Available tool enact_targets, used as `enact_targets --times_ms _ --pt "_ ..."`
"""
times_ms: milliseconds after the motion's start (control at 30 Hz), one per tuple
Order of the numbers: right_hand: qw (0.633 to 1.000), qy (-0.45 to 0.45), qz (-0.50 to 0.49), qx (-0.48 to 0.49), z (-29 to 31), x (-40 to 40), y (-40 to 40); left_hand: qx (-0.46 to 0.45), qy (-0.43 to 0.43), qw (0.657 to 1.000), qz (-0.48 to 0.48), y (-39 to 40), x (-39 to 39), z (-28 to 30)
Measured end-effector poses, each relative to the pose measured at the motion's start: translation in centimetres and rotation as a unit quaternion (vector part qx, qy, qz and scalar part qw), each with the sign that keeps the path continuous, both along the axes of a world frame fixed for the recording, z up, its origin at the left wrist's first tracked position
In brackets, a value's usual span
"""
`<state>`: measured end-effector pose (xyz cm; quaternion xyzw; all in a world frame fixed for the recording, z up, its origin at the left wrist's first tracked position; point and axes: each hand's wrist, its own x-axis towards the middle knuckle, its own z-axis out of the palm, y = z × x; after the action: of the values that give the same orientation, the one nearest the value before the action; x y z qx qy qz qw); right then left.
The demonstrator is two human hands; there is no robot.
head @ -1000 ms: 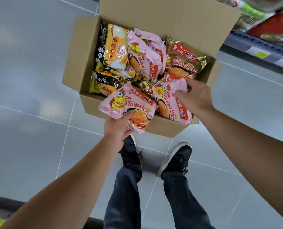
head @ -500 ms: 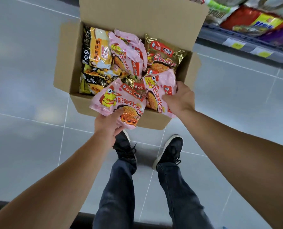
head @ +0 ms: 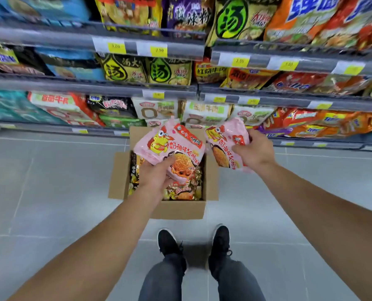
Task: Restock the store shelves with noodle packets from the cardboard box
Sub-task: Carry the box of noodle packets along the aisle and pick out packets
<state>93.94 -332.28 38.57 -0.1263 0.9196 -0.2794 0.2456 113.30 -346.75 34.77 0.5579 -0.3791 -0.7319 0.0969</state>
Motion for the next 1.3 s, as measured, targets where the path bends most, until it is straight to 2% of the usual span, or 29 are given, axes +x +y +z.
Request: enact_targets --times_ms 233,500,833,1000,1300 --pt "0.991 0.097 -0.027 -0.090 16.3 -1.4 2.7 -0.083 0.096 0.990 -0.061 -0.4 -2.2 16.0" --pt "0.970 0.175 -0.018 -0.169 27.7 -4.3 7.2 -0.135 0.179 0.972 -0.074 2.5 -5.8 27.9" --pt "0.933 0.290 0.043 -0.206 36.4 -10.7 15.9 -0.176 0.242 0.953 -0.043 10.8 -12.9 36.7" --pt "0.894 0.381 0.053 -0.231 40.4 -15.7 21.3 -0.164 0.307 0.937 -0.034 16.2 -18.4 40.0" --pt "0.796 0.571 0.095 -0.176 47.4 -25.3 24.2 -0.180 0.378 0.908 -0.018 18.7 -26.6 45.9"
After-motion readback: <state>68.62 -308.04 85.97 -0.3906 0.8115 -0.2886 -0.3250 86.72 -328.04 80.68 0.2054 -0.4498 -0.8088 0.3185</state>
